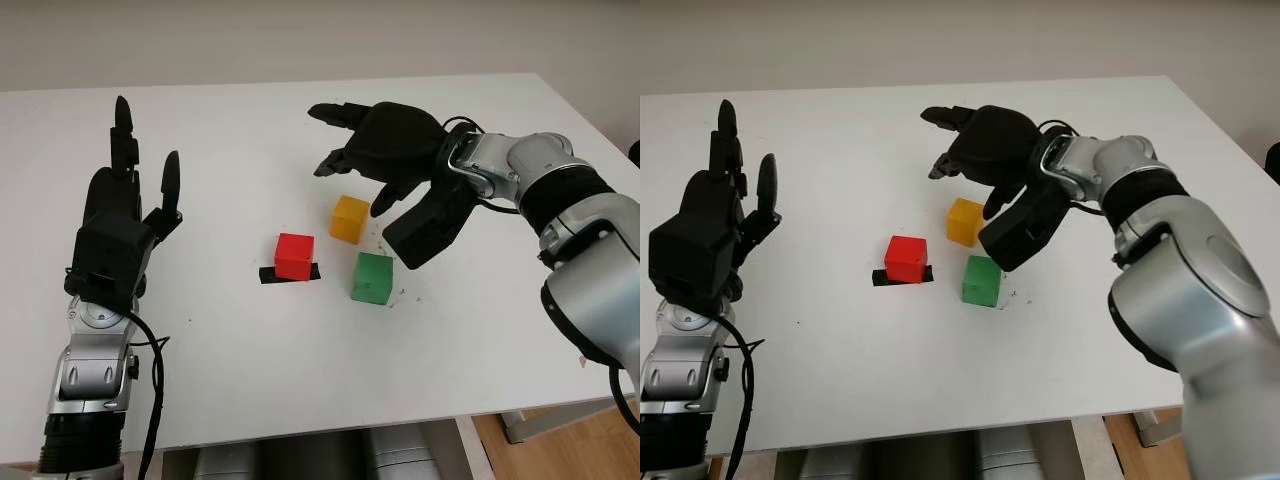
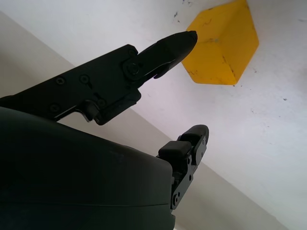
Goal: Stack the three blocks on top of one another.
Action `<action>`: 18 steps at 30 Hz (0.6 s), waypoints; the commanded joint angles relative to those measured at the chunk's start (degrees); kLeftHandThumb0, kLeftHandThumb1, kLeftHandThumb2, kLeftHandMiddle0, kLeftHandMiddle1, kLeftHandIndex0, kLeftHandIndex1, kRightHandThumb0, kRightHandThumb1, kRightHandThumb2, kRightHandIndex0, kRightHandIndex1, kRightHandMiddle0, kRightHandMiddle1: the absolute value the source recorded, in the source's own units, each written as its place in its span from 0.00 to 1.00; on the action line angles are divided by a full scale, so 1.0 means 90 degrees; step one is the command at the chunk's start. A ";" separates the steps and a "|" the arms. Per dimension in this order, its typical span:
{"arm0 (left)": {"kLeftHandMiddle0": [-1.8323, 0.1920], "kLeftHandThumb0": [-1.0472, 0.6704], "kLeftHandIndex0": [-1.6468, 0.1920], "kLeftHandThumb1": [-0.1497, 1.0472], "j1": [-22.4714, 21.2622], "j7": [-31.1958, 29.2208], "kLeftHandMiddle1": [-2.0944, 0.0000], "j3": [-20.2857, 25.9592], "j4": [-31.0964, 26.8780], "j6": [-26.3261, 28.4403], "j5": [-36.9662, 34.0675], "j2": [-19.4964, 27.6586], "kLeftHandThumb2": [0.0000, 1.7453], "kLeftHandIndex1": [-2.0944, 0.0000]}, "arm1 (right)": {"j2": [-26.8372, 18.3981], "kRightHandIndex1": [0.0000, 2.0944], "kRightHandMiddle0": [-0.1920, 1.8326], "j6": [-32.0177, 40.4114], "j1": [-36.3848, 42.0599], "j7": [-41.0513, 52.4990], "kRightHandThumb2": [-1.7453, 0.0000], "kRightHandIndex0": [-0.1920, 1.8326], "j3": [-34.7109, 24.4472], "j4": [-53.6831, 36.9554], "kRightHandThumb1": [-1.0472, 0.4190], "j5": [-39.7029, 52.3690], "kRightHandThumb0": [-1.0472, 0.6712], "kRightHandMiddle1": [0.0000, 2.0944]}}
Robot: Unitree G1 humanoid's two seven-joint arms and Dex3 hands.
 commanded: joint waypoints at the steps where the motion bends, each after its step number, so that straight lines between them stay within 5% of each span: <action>1: 0.99 0.16 0.98 1.00 0.0037 0.0033 0.98 0.0004 -0.0174 0.0035 0.0026 0.0005 0.40 0.98 | 0.0020 0.03 0.37 -0.0014 0.0086 -0.0079 0.97 0.11 0.0072 0.0037 0.15 -0.0022 0.28 0.06; 18: 0.99 0.16 0.97 1.00 0.0071 0.0031 0.97 -0.0018 -0.0203 0.0068 0.0065 0.0016 0.40 0.97 | 0.0123 0.02 0.38 0.0225 0.0323 -0.0228 0.97 0.10 0.0504 0.0158 0.15 -0.0259 0.29 0.05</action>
